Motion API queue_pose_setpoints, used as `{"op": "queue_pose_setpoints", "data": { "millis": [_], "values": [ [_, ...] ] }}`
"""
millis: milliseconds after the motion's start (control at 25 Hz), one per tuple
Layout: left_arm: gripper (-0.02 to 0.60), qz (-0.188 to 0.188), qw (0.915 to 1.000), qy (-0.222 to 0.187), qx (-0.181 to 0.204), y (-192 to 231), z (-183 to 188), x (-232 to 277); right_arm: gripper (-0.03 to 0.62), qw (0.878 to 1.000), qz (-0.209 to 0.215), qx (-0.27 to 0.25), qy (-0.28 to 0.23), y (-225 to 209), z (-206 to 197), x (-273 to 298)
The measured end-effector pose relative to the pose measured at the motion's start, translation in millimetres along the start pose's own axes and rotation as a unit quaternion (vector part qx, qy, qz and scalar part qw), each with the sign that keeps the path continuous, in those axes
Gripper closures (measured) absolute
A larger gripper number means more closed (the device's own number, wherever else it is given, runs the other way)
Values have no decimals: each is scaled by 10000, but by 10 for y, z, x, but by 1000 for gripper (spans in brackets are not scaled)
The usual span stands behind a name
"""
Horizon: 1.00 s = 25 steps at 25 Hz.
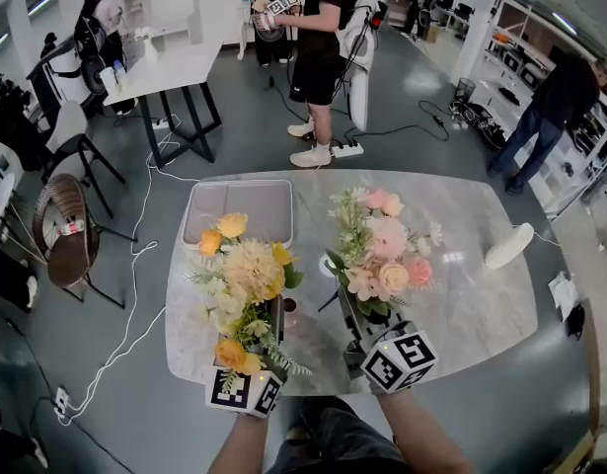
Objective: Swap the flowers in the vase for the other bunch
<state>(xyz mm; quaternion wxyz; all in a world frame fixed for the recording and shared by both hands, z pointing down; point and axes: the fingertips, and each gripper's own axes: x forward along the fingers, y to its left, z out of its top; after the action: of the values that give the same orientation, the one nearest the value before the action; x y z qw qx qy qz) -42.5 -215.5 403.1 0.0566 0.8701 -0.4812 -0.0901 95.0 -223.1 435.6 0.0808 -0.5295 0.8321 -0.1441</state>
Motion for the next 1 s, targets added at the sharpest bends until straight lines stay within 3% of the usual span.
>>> {"op": "queue_pose_setpoints", "data": {
  "millis": [680,1000],
  "values": [
    [500,69,9992,355,-179,64,-461,83,510,9999,70,100,98,-125,-131,51],
    [500,55,9990,393,-224,99,-505,74,510,9997,104,159,138,-90,-141,77]
  ]
}}
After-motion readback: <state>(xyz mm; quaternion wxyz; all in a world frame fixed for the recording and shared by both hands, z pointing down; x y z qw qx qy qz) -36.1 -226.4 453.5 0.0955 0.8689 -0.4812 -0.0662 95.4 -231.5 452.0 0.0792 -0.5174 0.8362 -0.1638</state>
